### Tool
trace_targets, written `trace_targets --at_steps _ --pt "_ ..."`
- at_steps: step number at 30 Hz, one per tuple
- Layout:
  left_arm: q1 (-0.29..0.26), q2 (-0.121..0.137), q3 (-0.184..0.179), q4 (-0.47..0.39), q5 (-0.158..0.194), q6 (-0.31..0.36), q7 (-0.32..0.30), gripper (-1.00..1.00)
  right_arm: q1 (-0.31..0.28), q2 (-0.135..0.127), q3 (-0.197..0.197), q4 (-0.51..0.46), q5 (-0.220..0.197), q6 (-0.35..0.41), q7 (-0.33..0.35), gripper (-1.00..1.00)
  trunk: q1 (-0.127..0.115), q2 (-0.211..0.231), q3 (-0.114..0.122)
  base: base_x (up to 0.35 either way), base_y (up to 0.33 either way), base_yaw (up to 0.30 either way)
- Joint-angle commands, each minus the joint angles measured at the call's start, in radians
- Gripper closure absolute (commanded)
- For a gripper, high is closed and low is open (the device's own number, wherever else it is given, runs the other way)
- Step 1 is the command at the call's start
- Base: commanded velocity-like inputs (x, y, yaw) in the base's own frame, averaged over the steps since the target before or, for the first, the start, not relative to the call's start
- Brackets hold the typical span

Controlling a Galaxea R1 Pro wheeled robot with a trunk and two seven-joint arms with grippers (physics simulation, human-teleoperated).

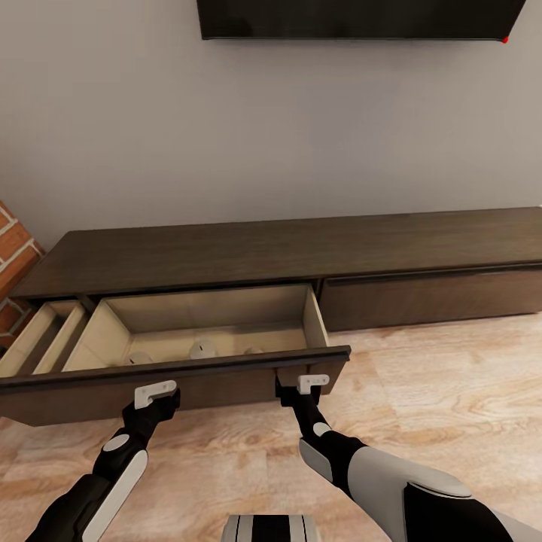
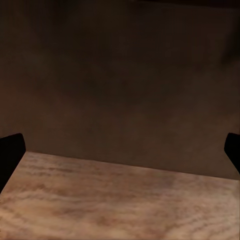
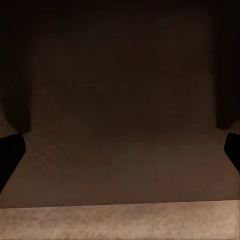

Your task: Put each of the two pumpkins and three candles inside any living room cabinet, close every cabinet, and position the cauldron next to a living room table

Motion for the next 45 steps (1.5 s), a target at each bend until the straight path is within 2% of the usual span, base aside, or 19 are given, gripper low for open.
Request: trace_targets --at_steps 1,20,29,45 --pt "0.000 0.001 -0.003 -0.002 0.007 0.002 0.011 -1.00 -0.001 0.000 0.007 -0.001 -0.004 -0.002 -0.008 -1.00 0.000 0.000 -0.001 0.002 0.000 0.000" --pt "0.000 0.001 -0.003 -0.007 0.006 -0.003 0.020 -1.00 -0.001 0.000 0.007 -0.001 -0.004 -0.001 -0.006 -1.00 0.008 -0.005 -0.070 0.000 0.000 0.000" --pt "0.000 0.005 -0.002 -0.011 0.006 -0.100 0.032 -1.00 -0.001 0.000 0.007 -0.001 -0.004 -0.001 -0.005 -1.00 0.008 -0.005 -0.070 0.000 0.000 0.000" --pt "0.005 0.006 -0.002 -0.062 0.005 -0.111 0.032 -1.00 -0.001 0.000 0.003 -0.001 -0.005 -0.001 -0.004 -1.00 0.008 -0.005 -0.070 0.000 0.000 0.000"
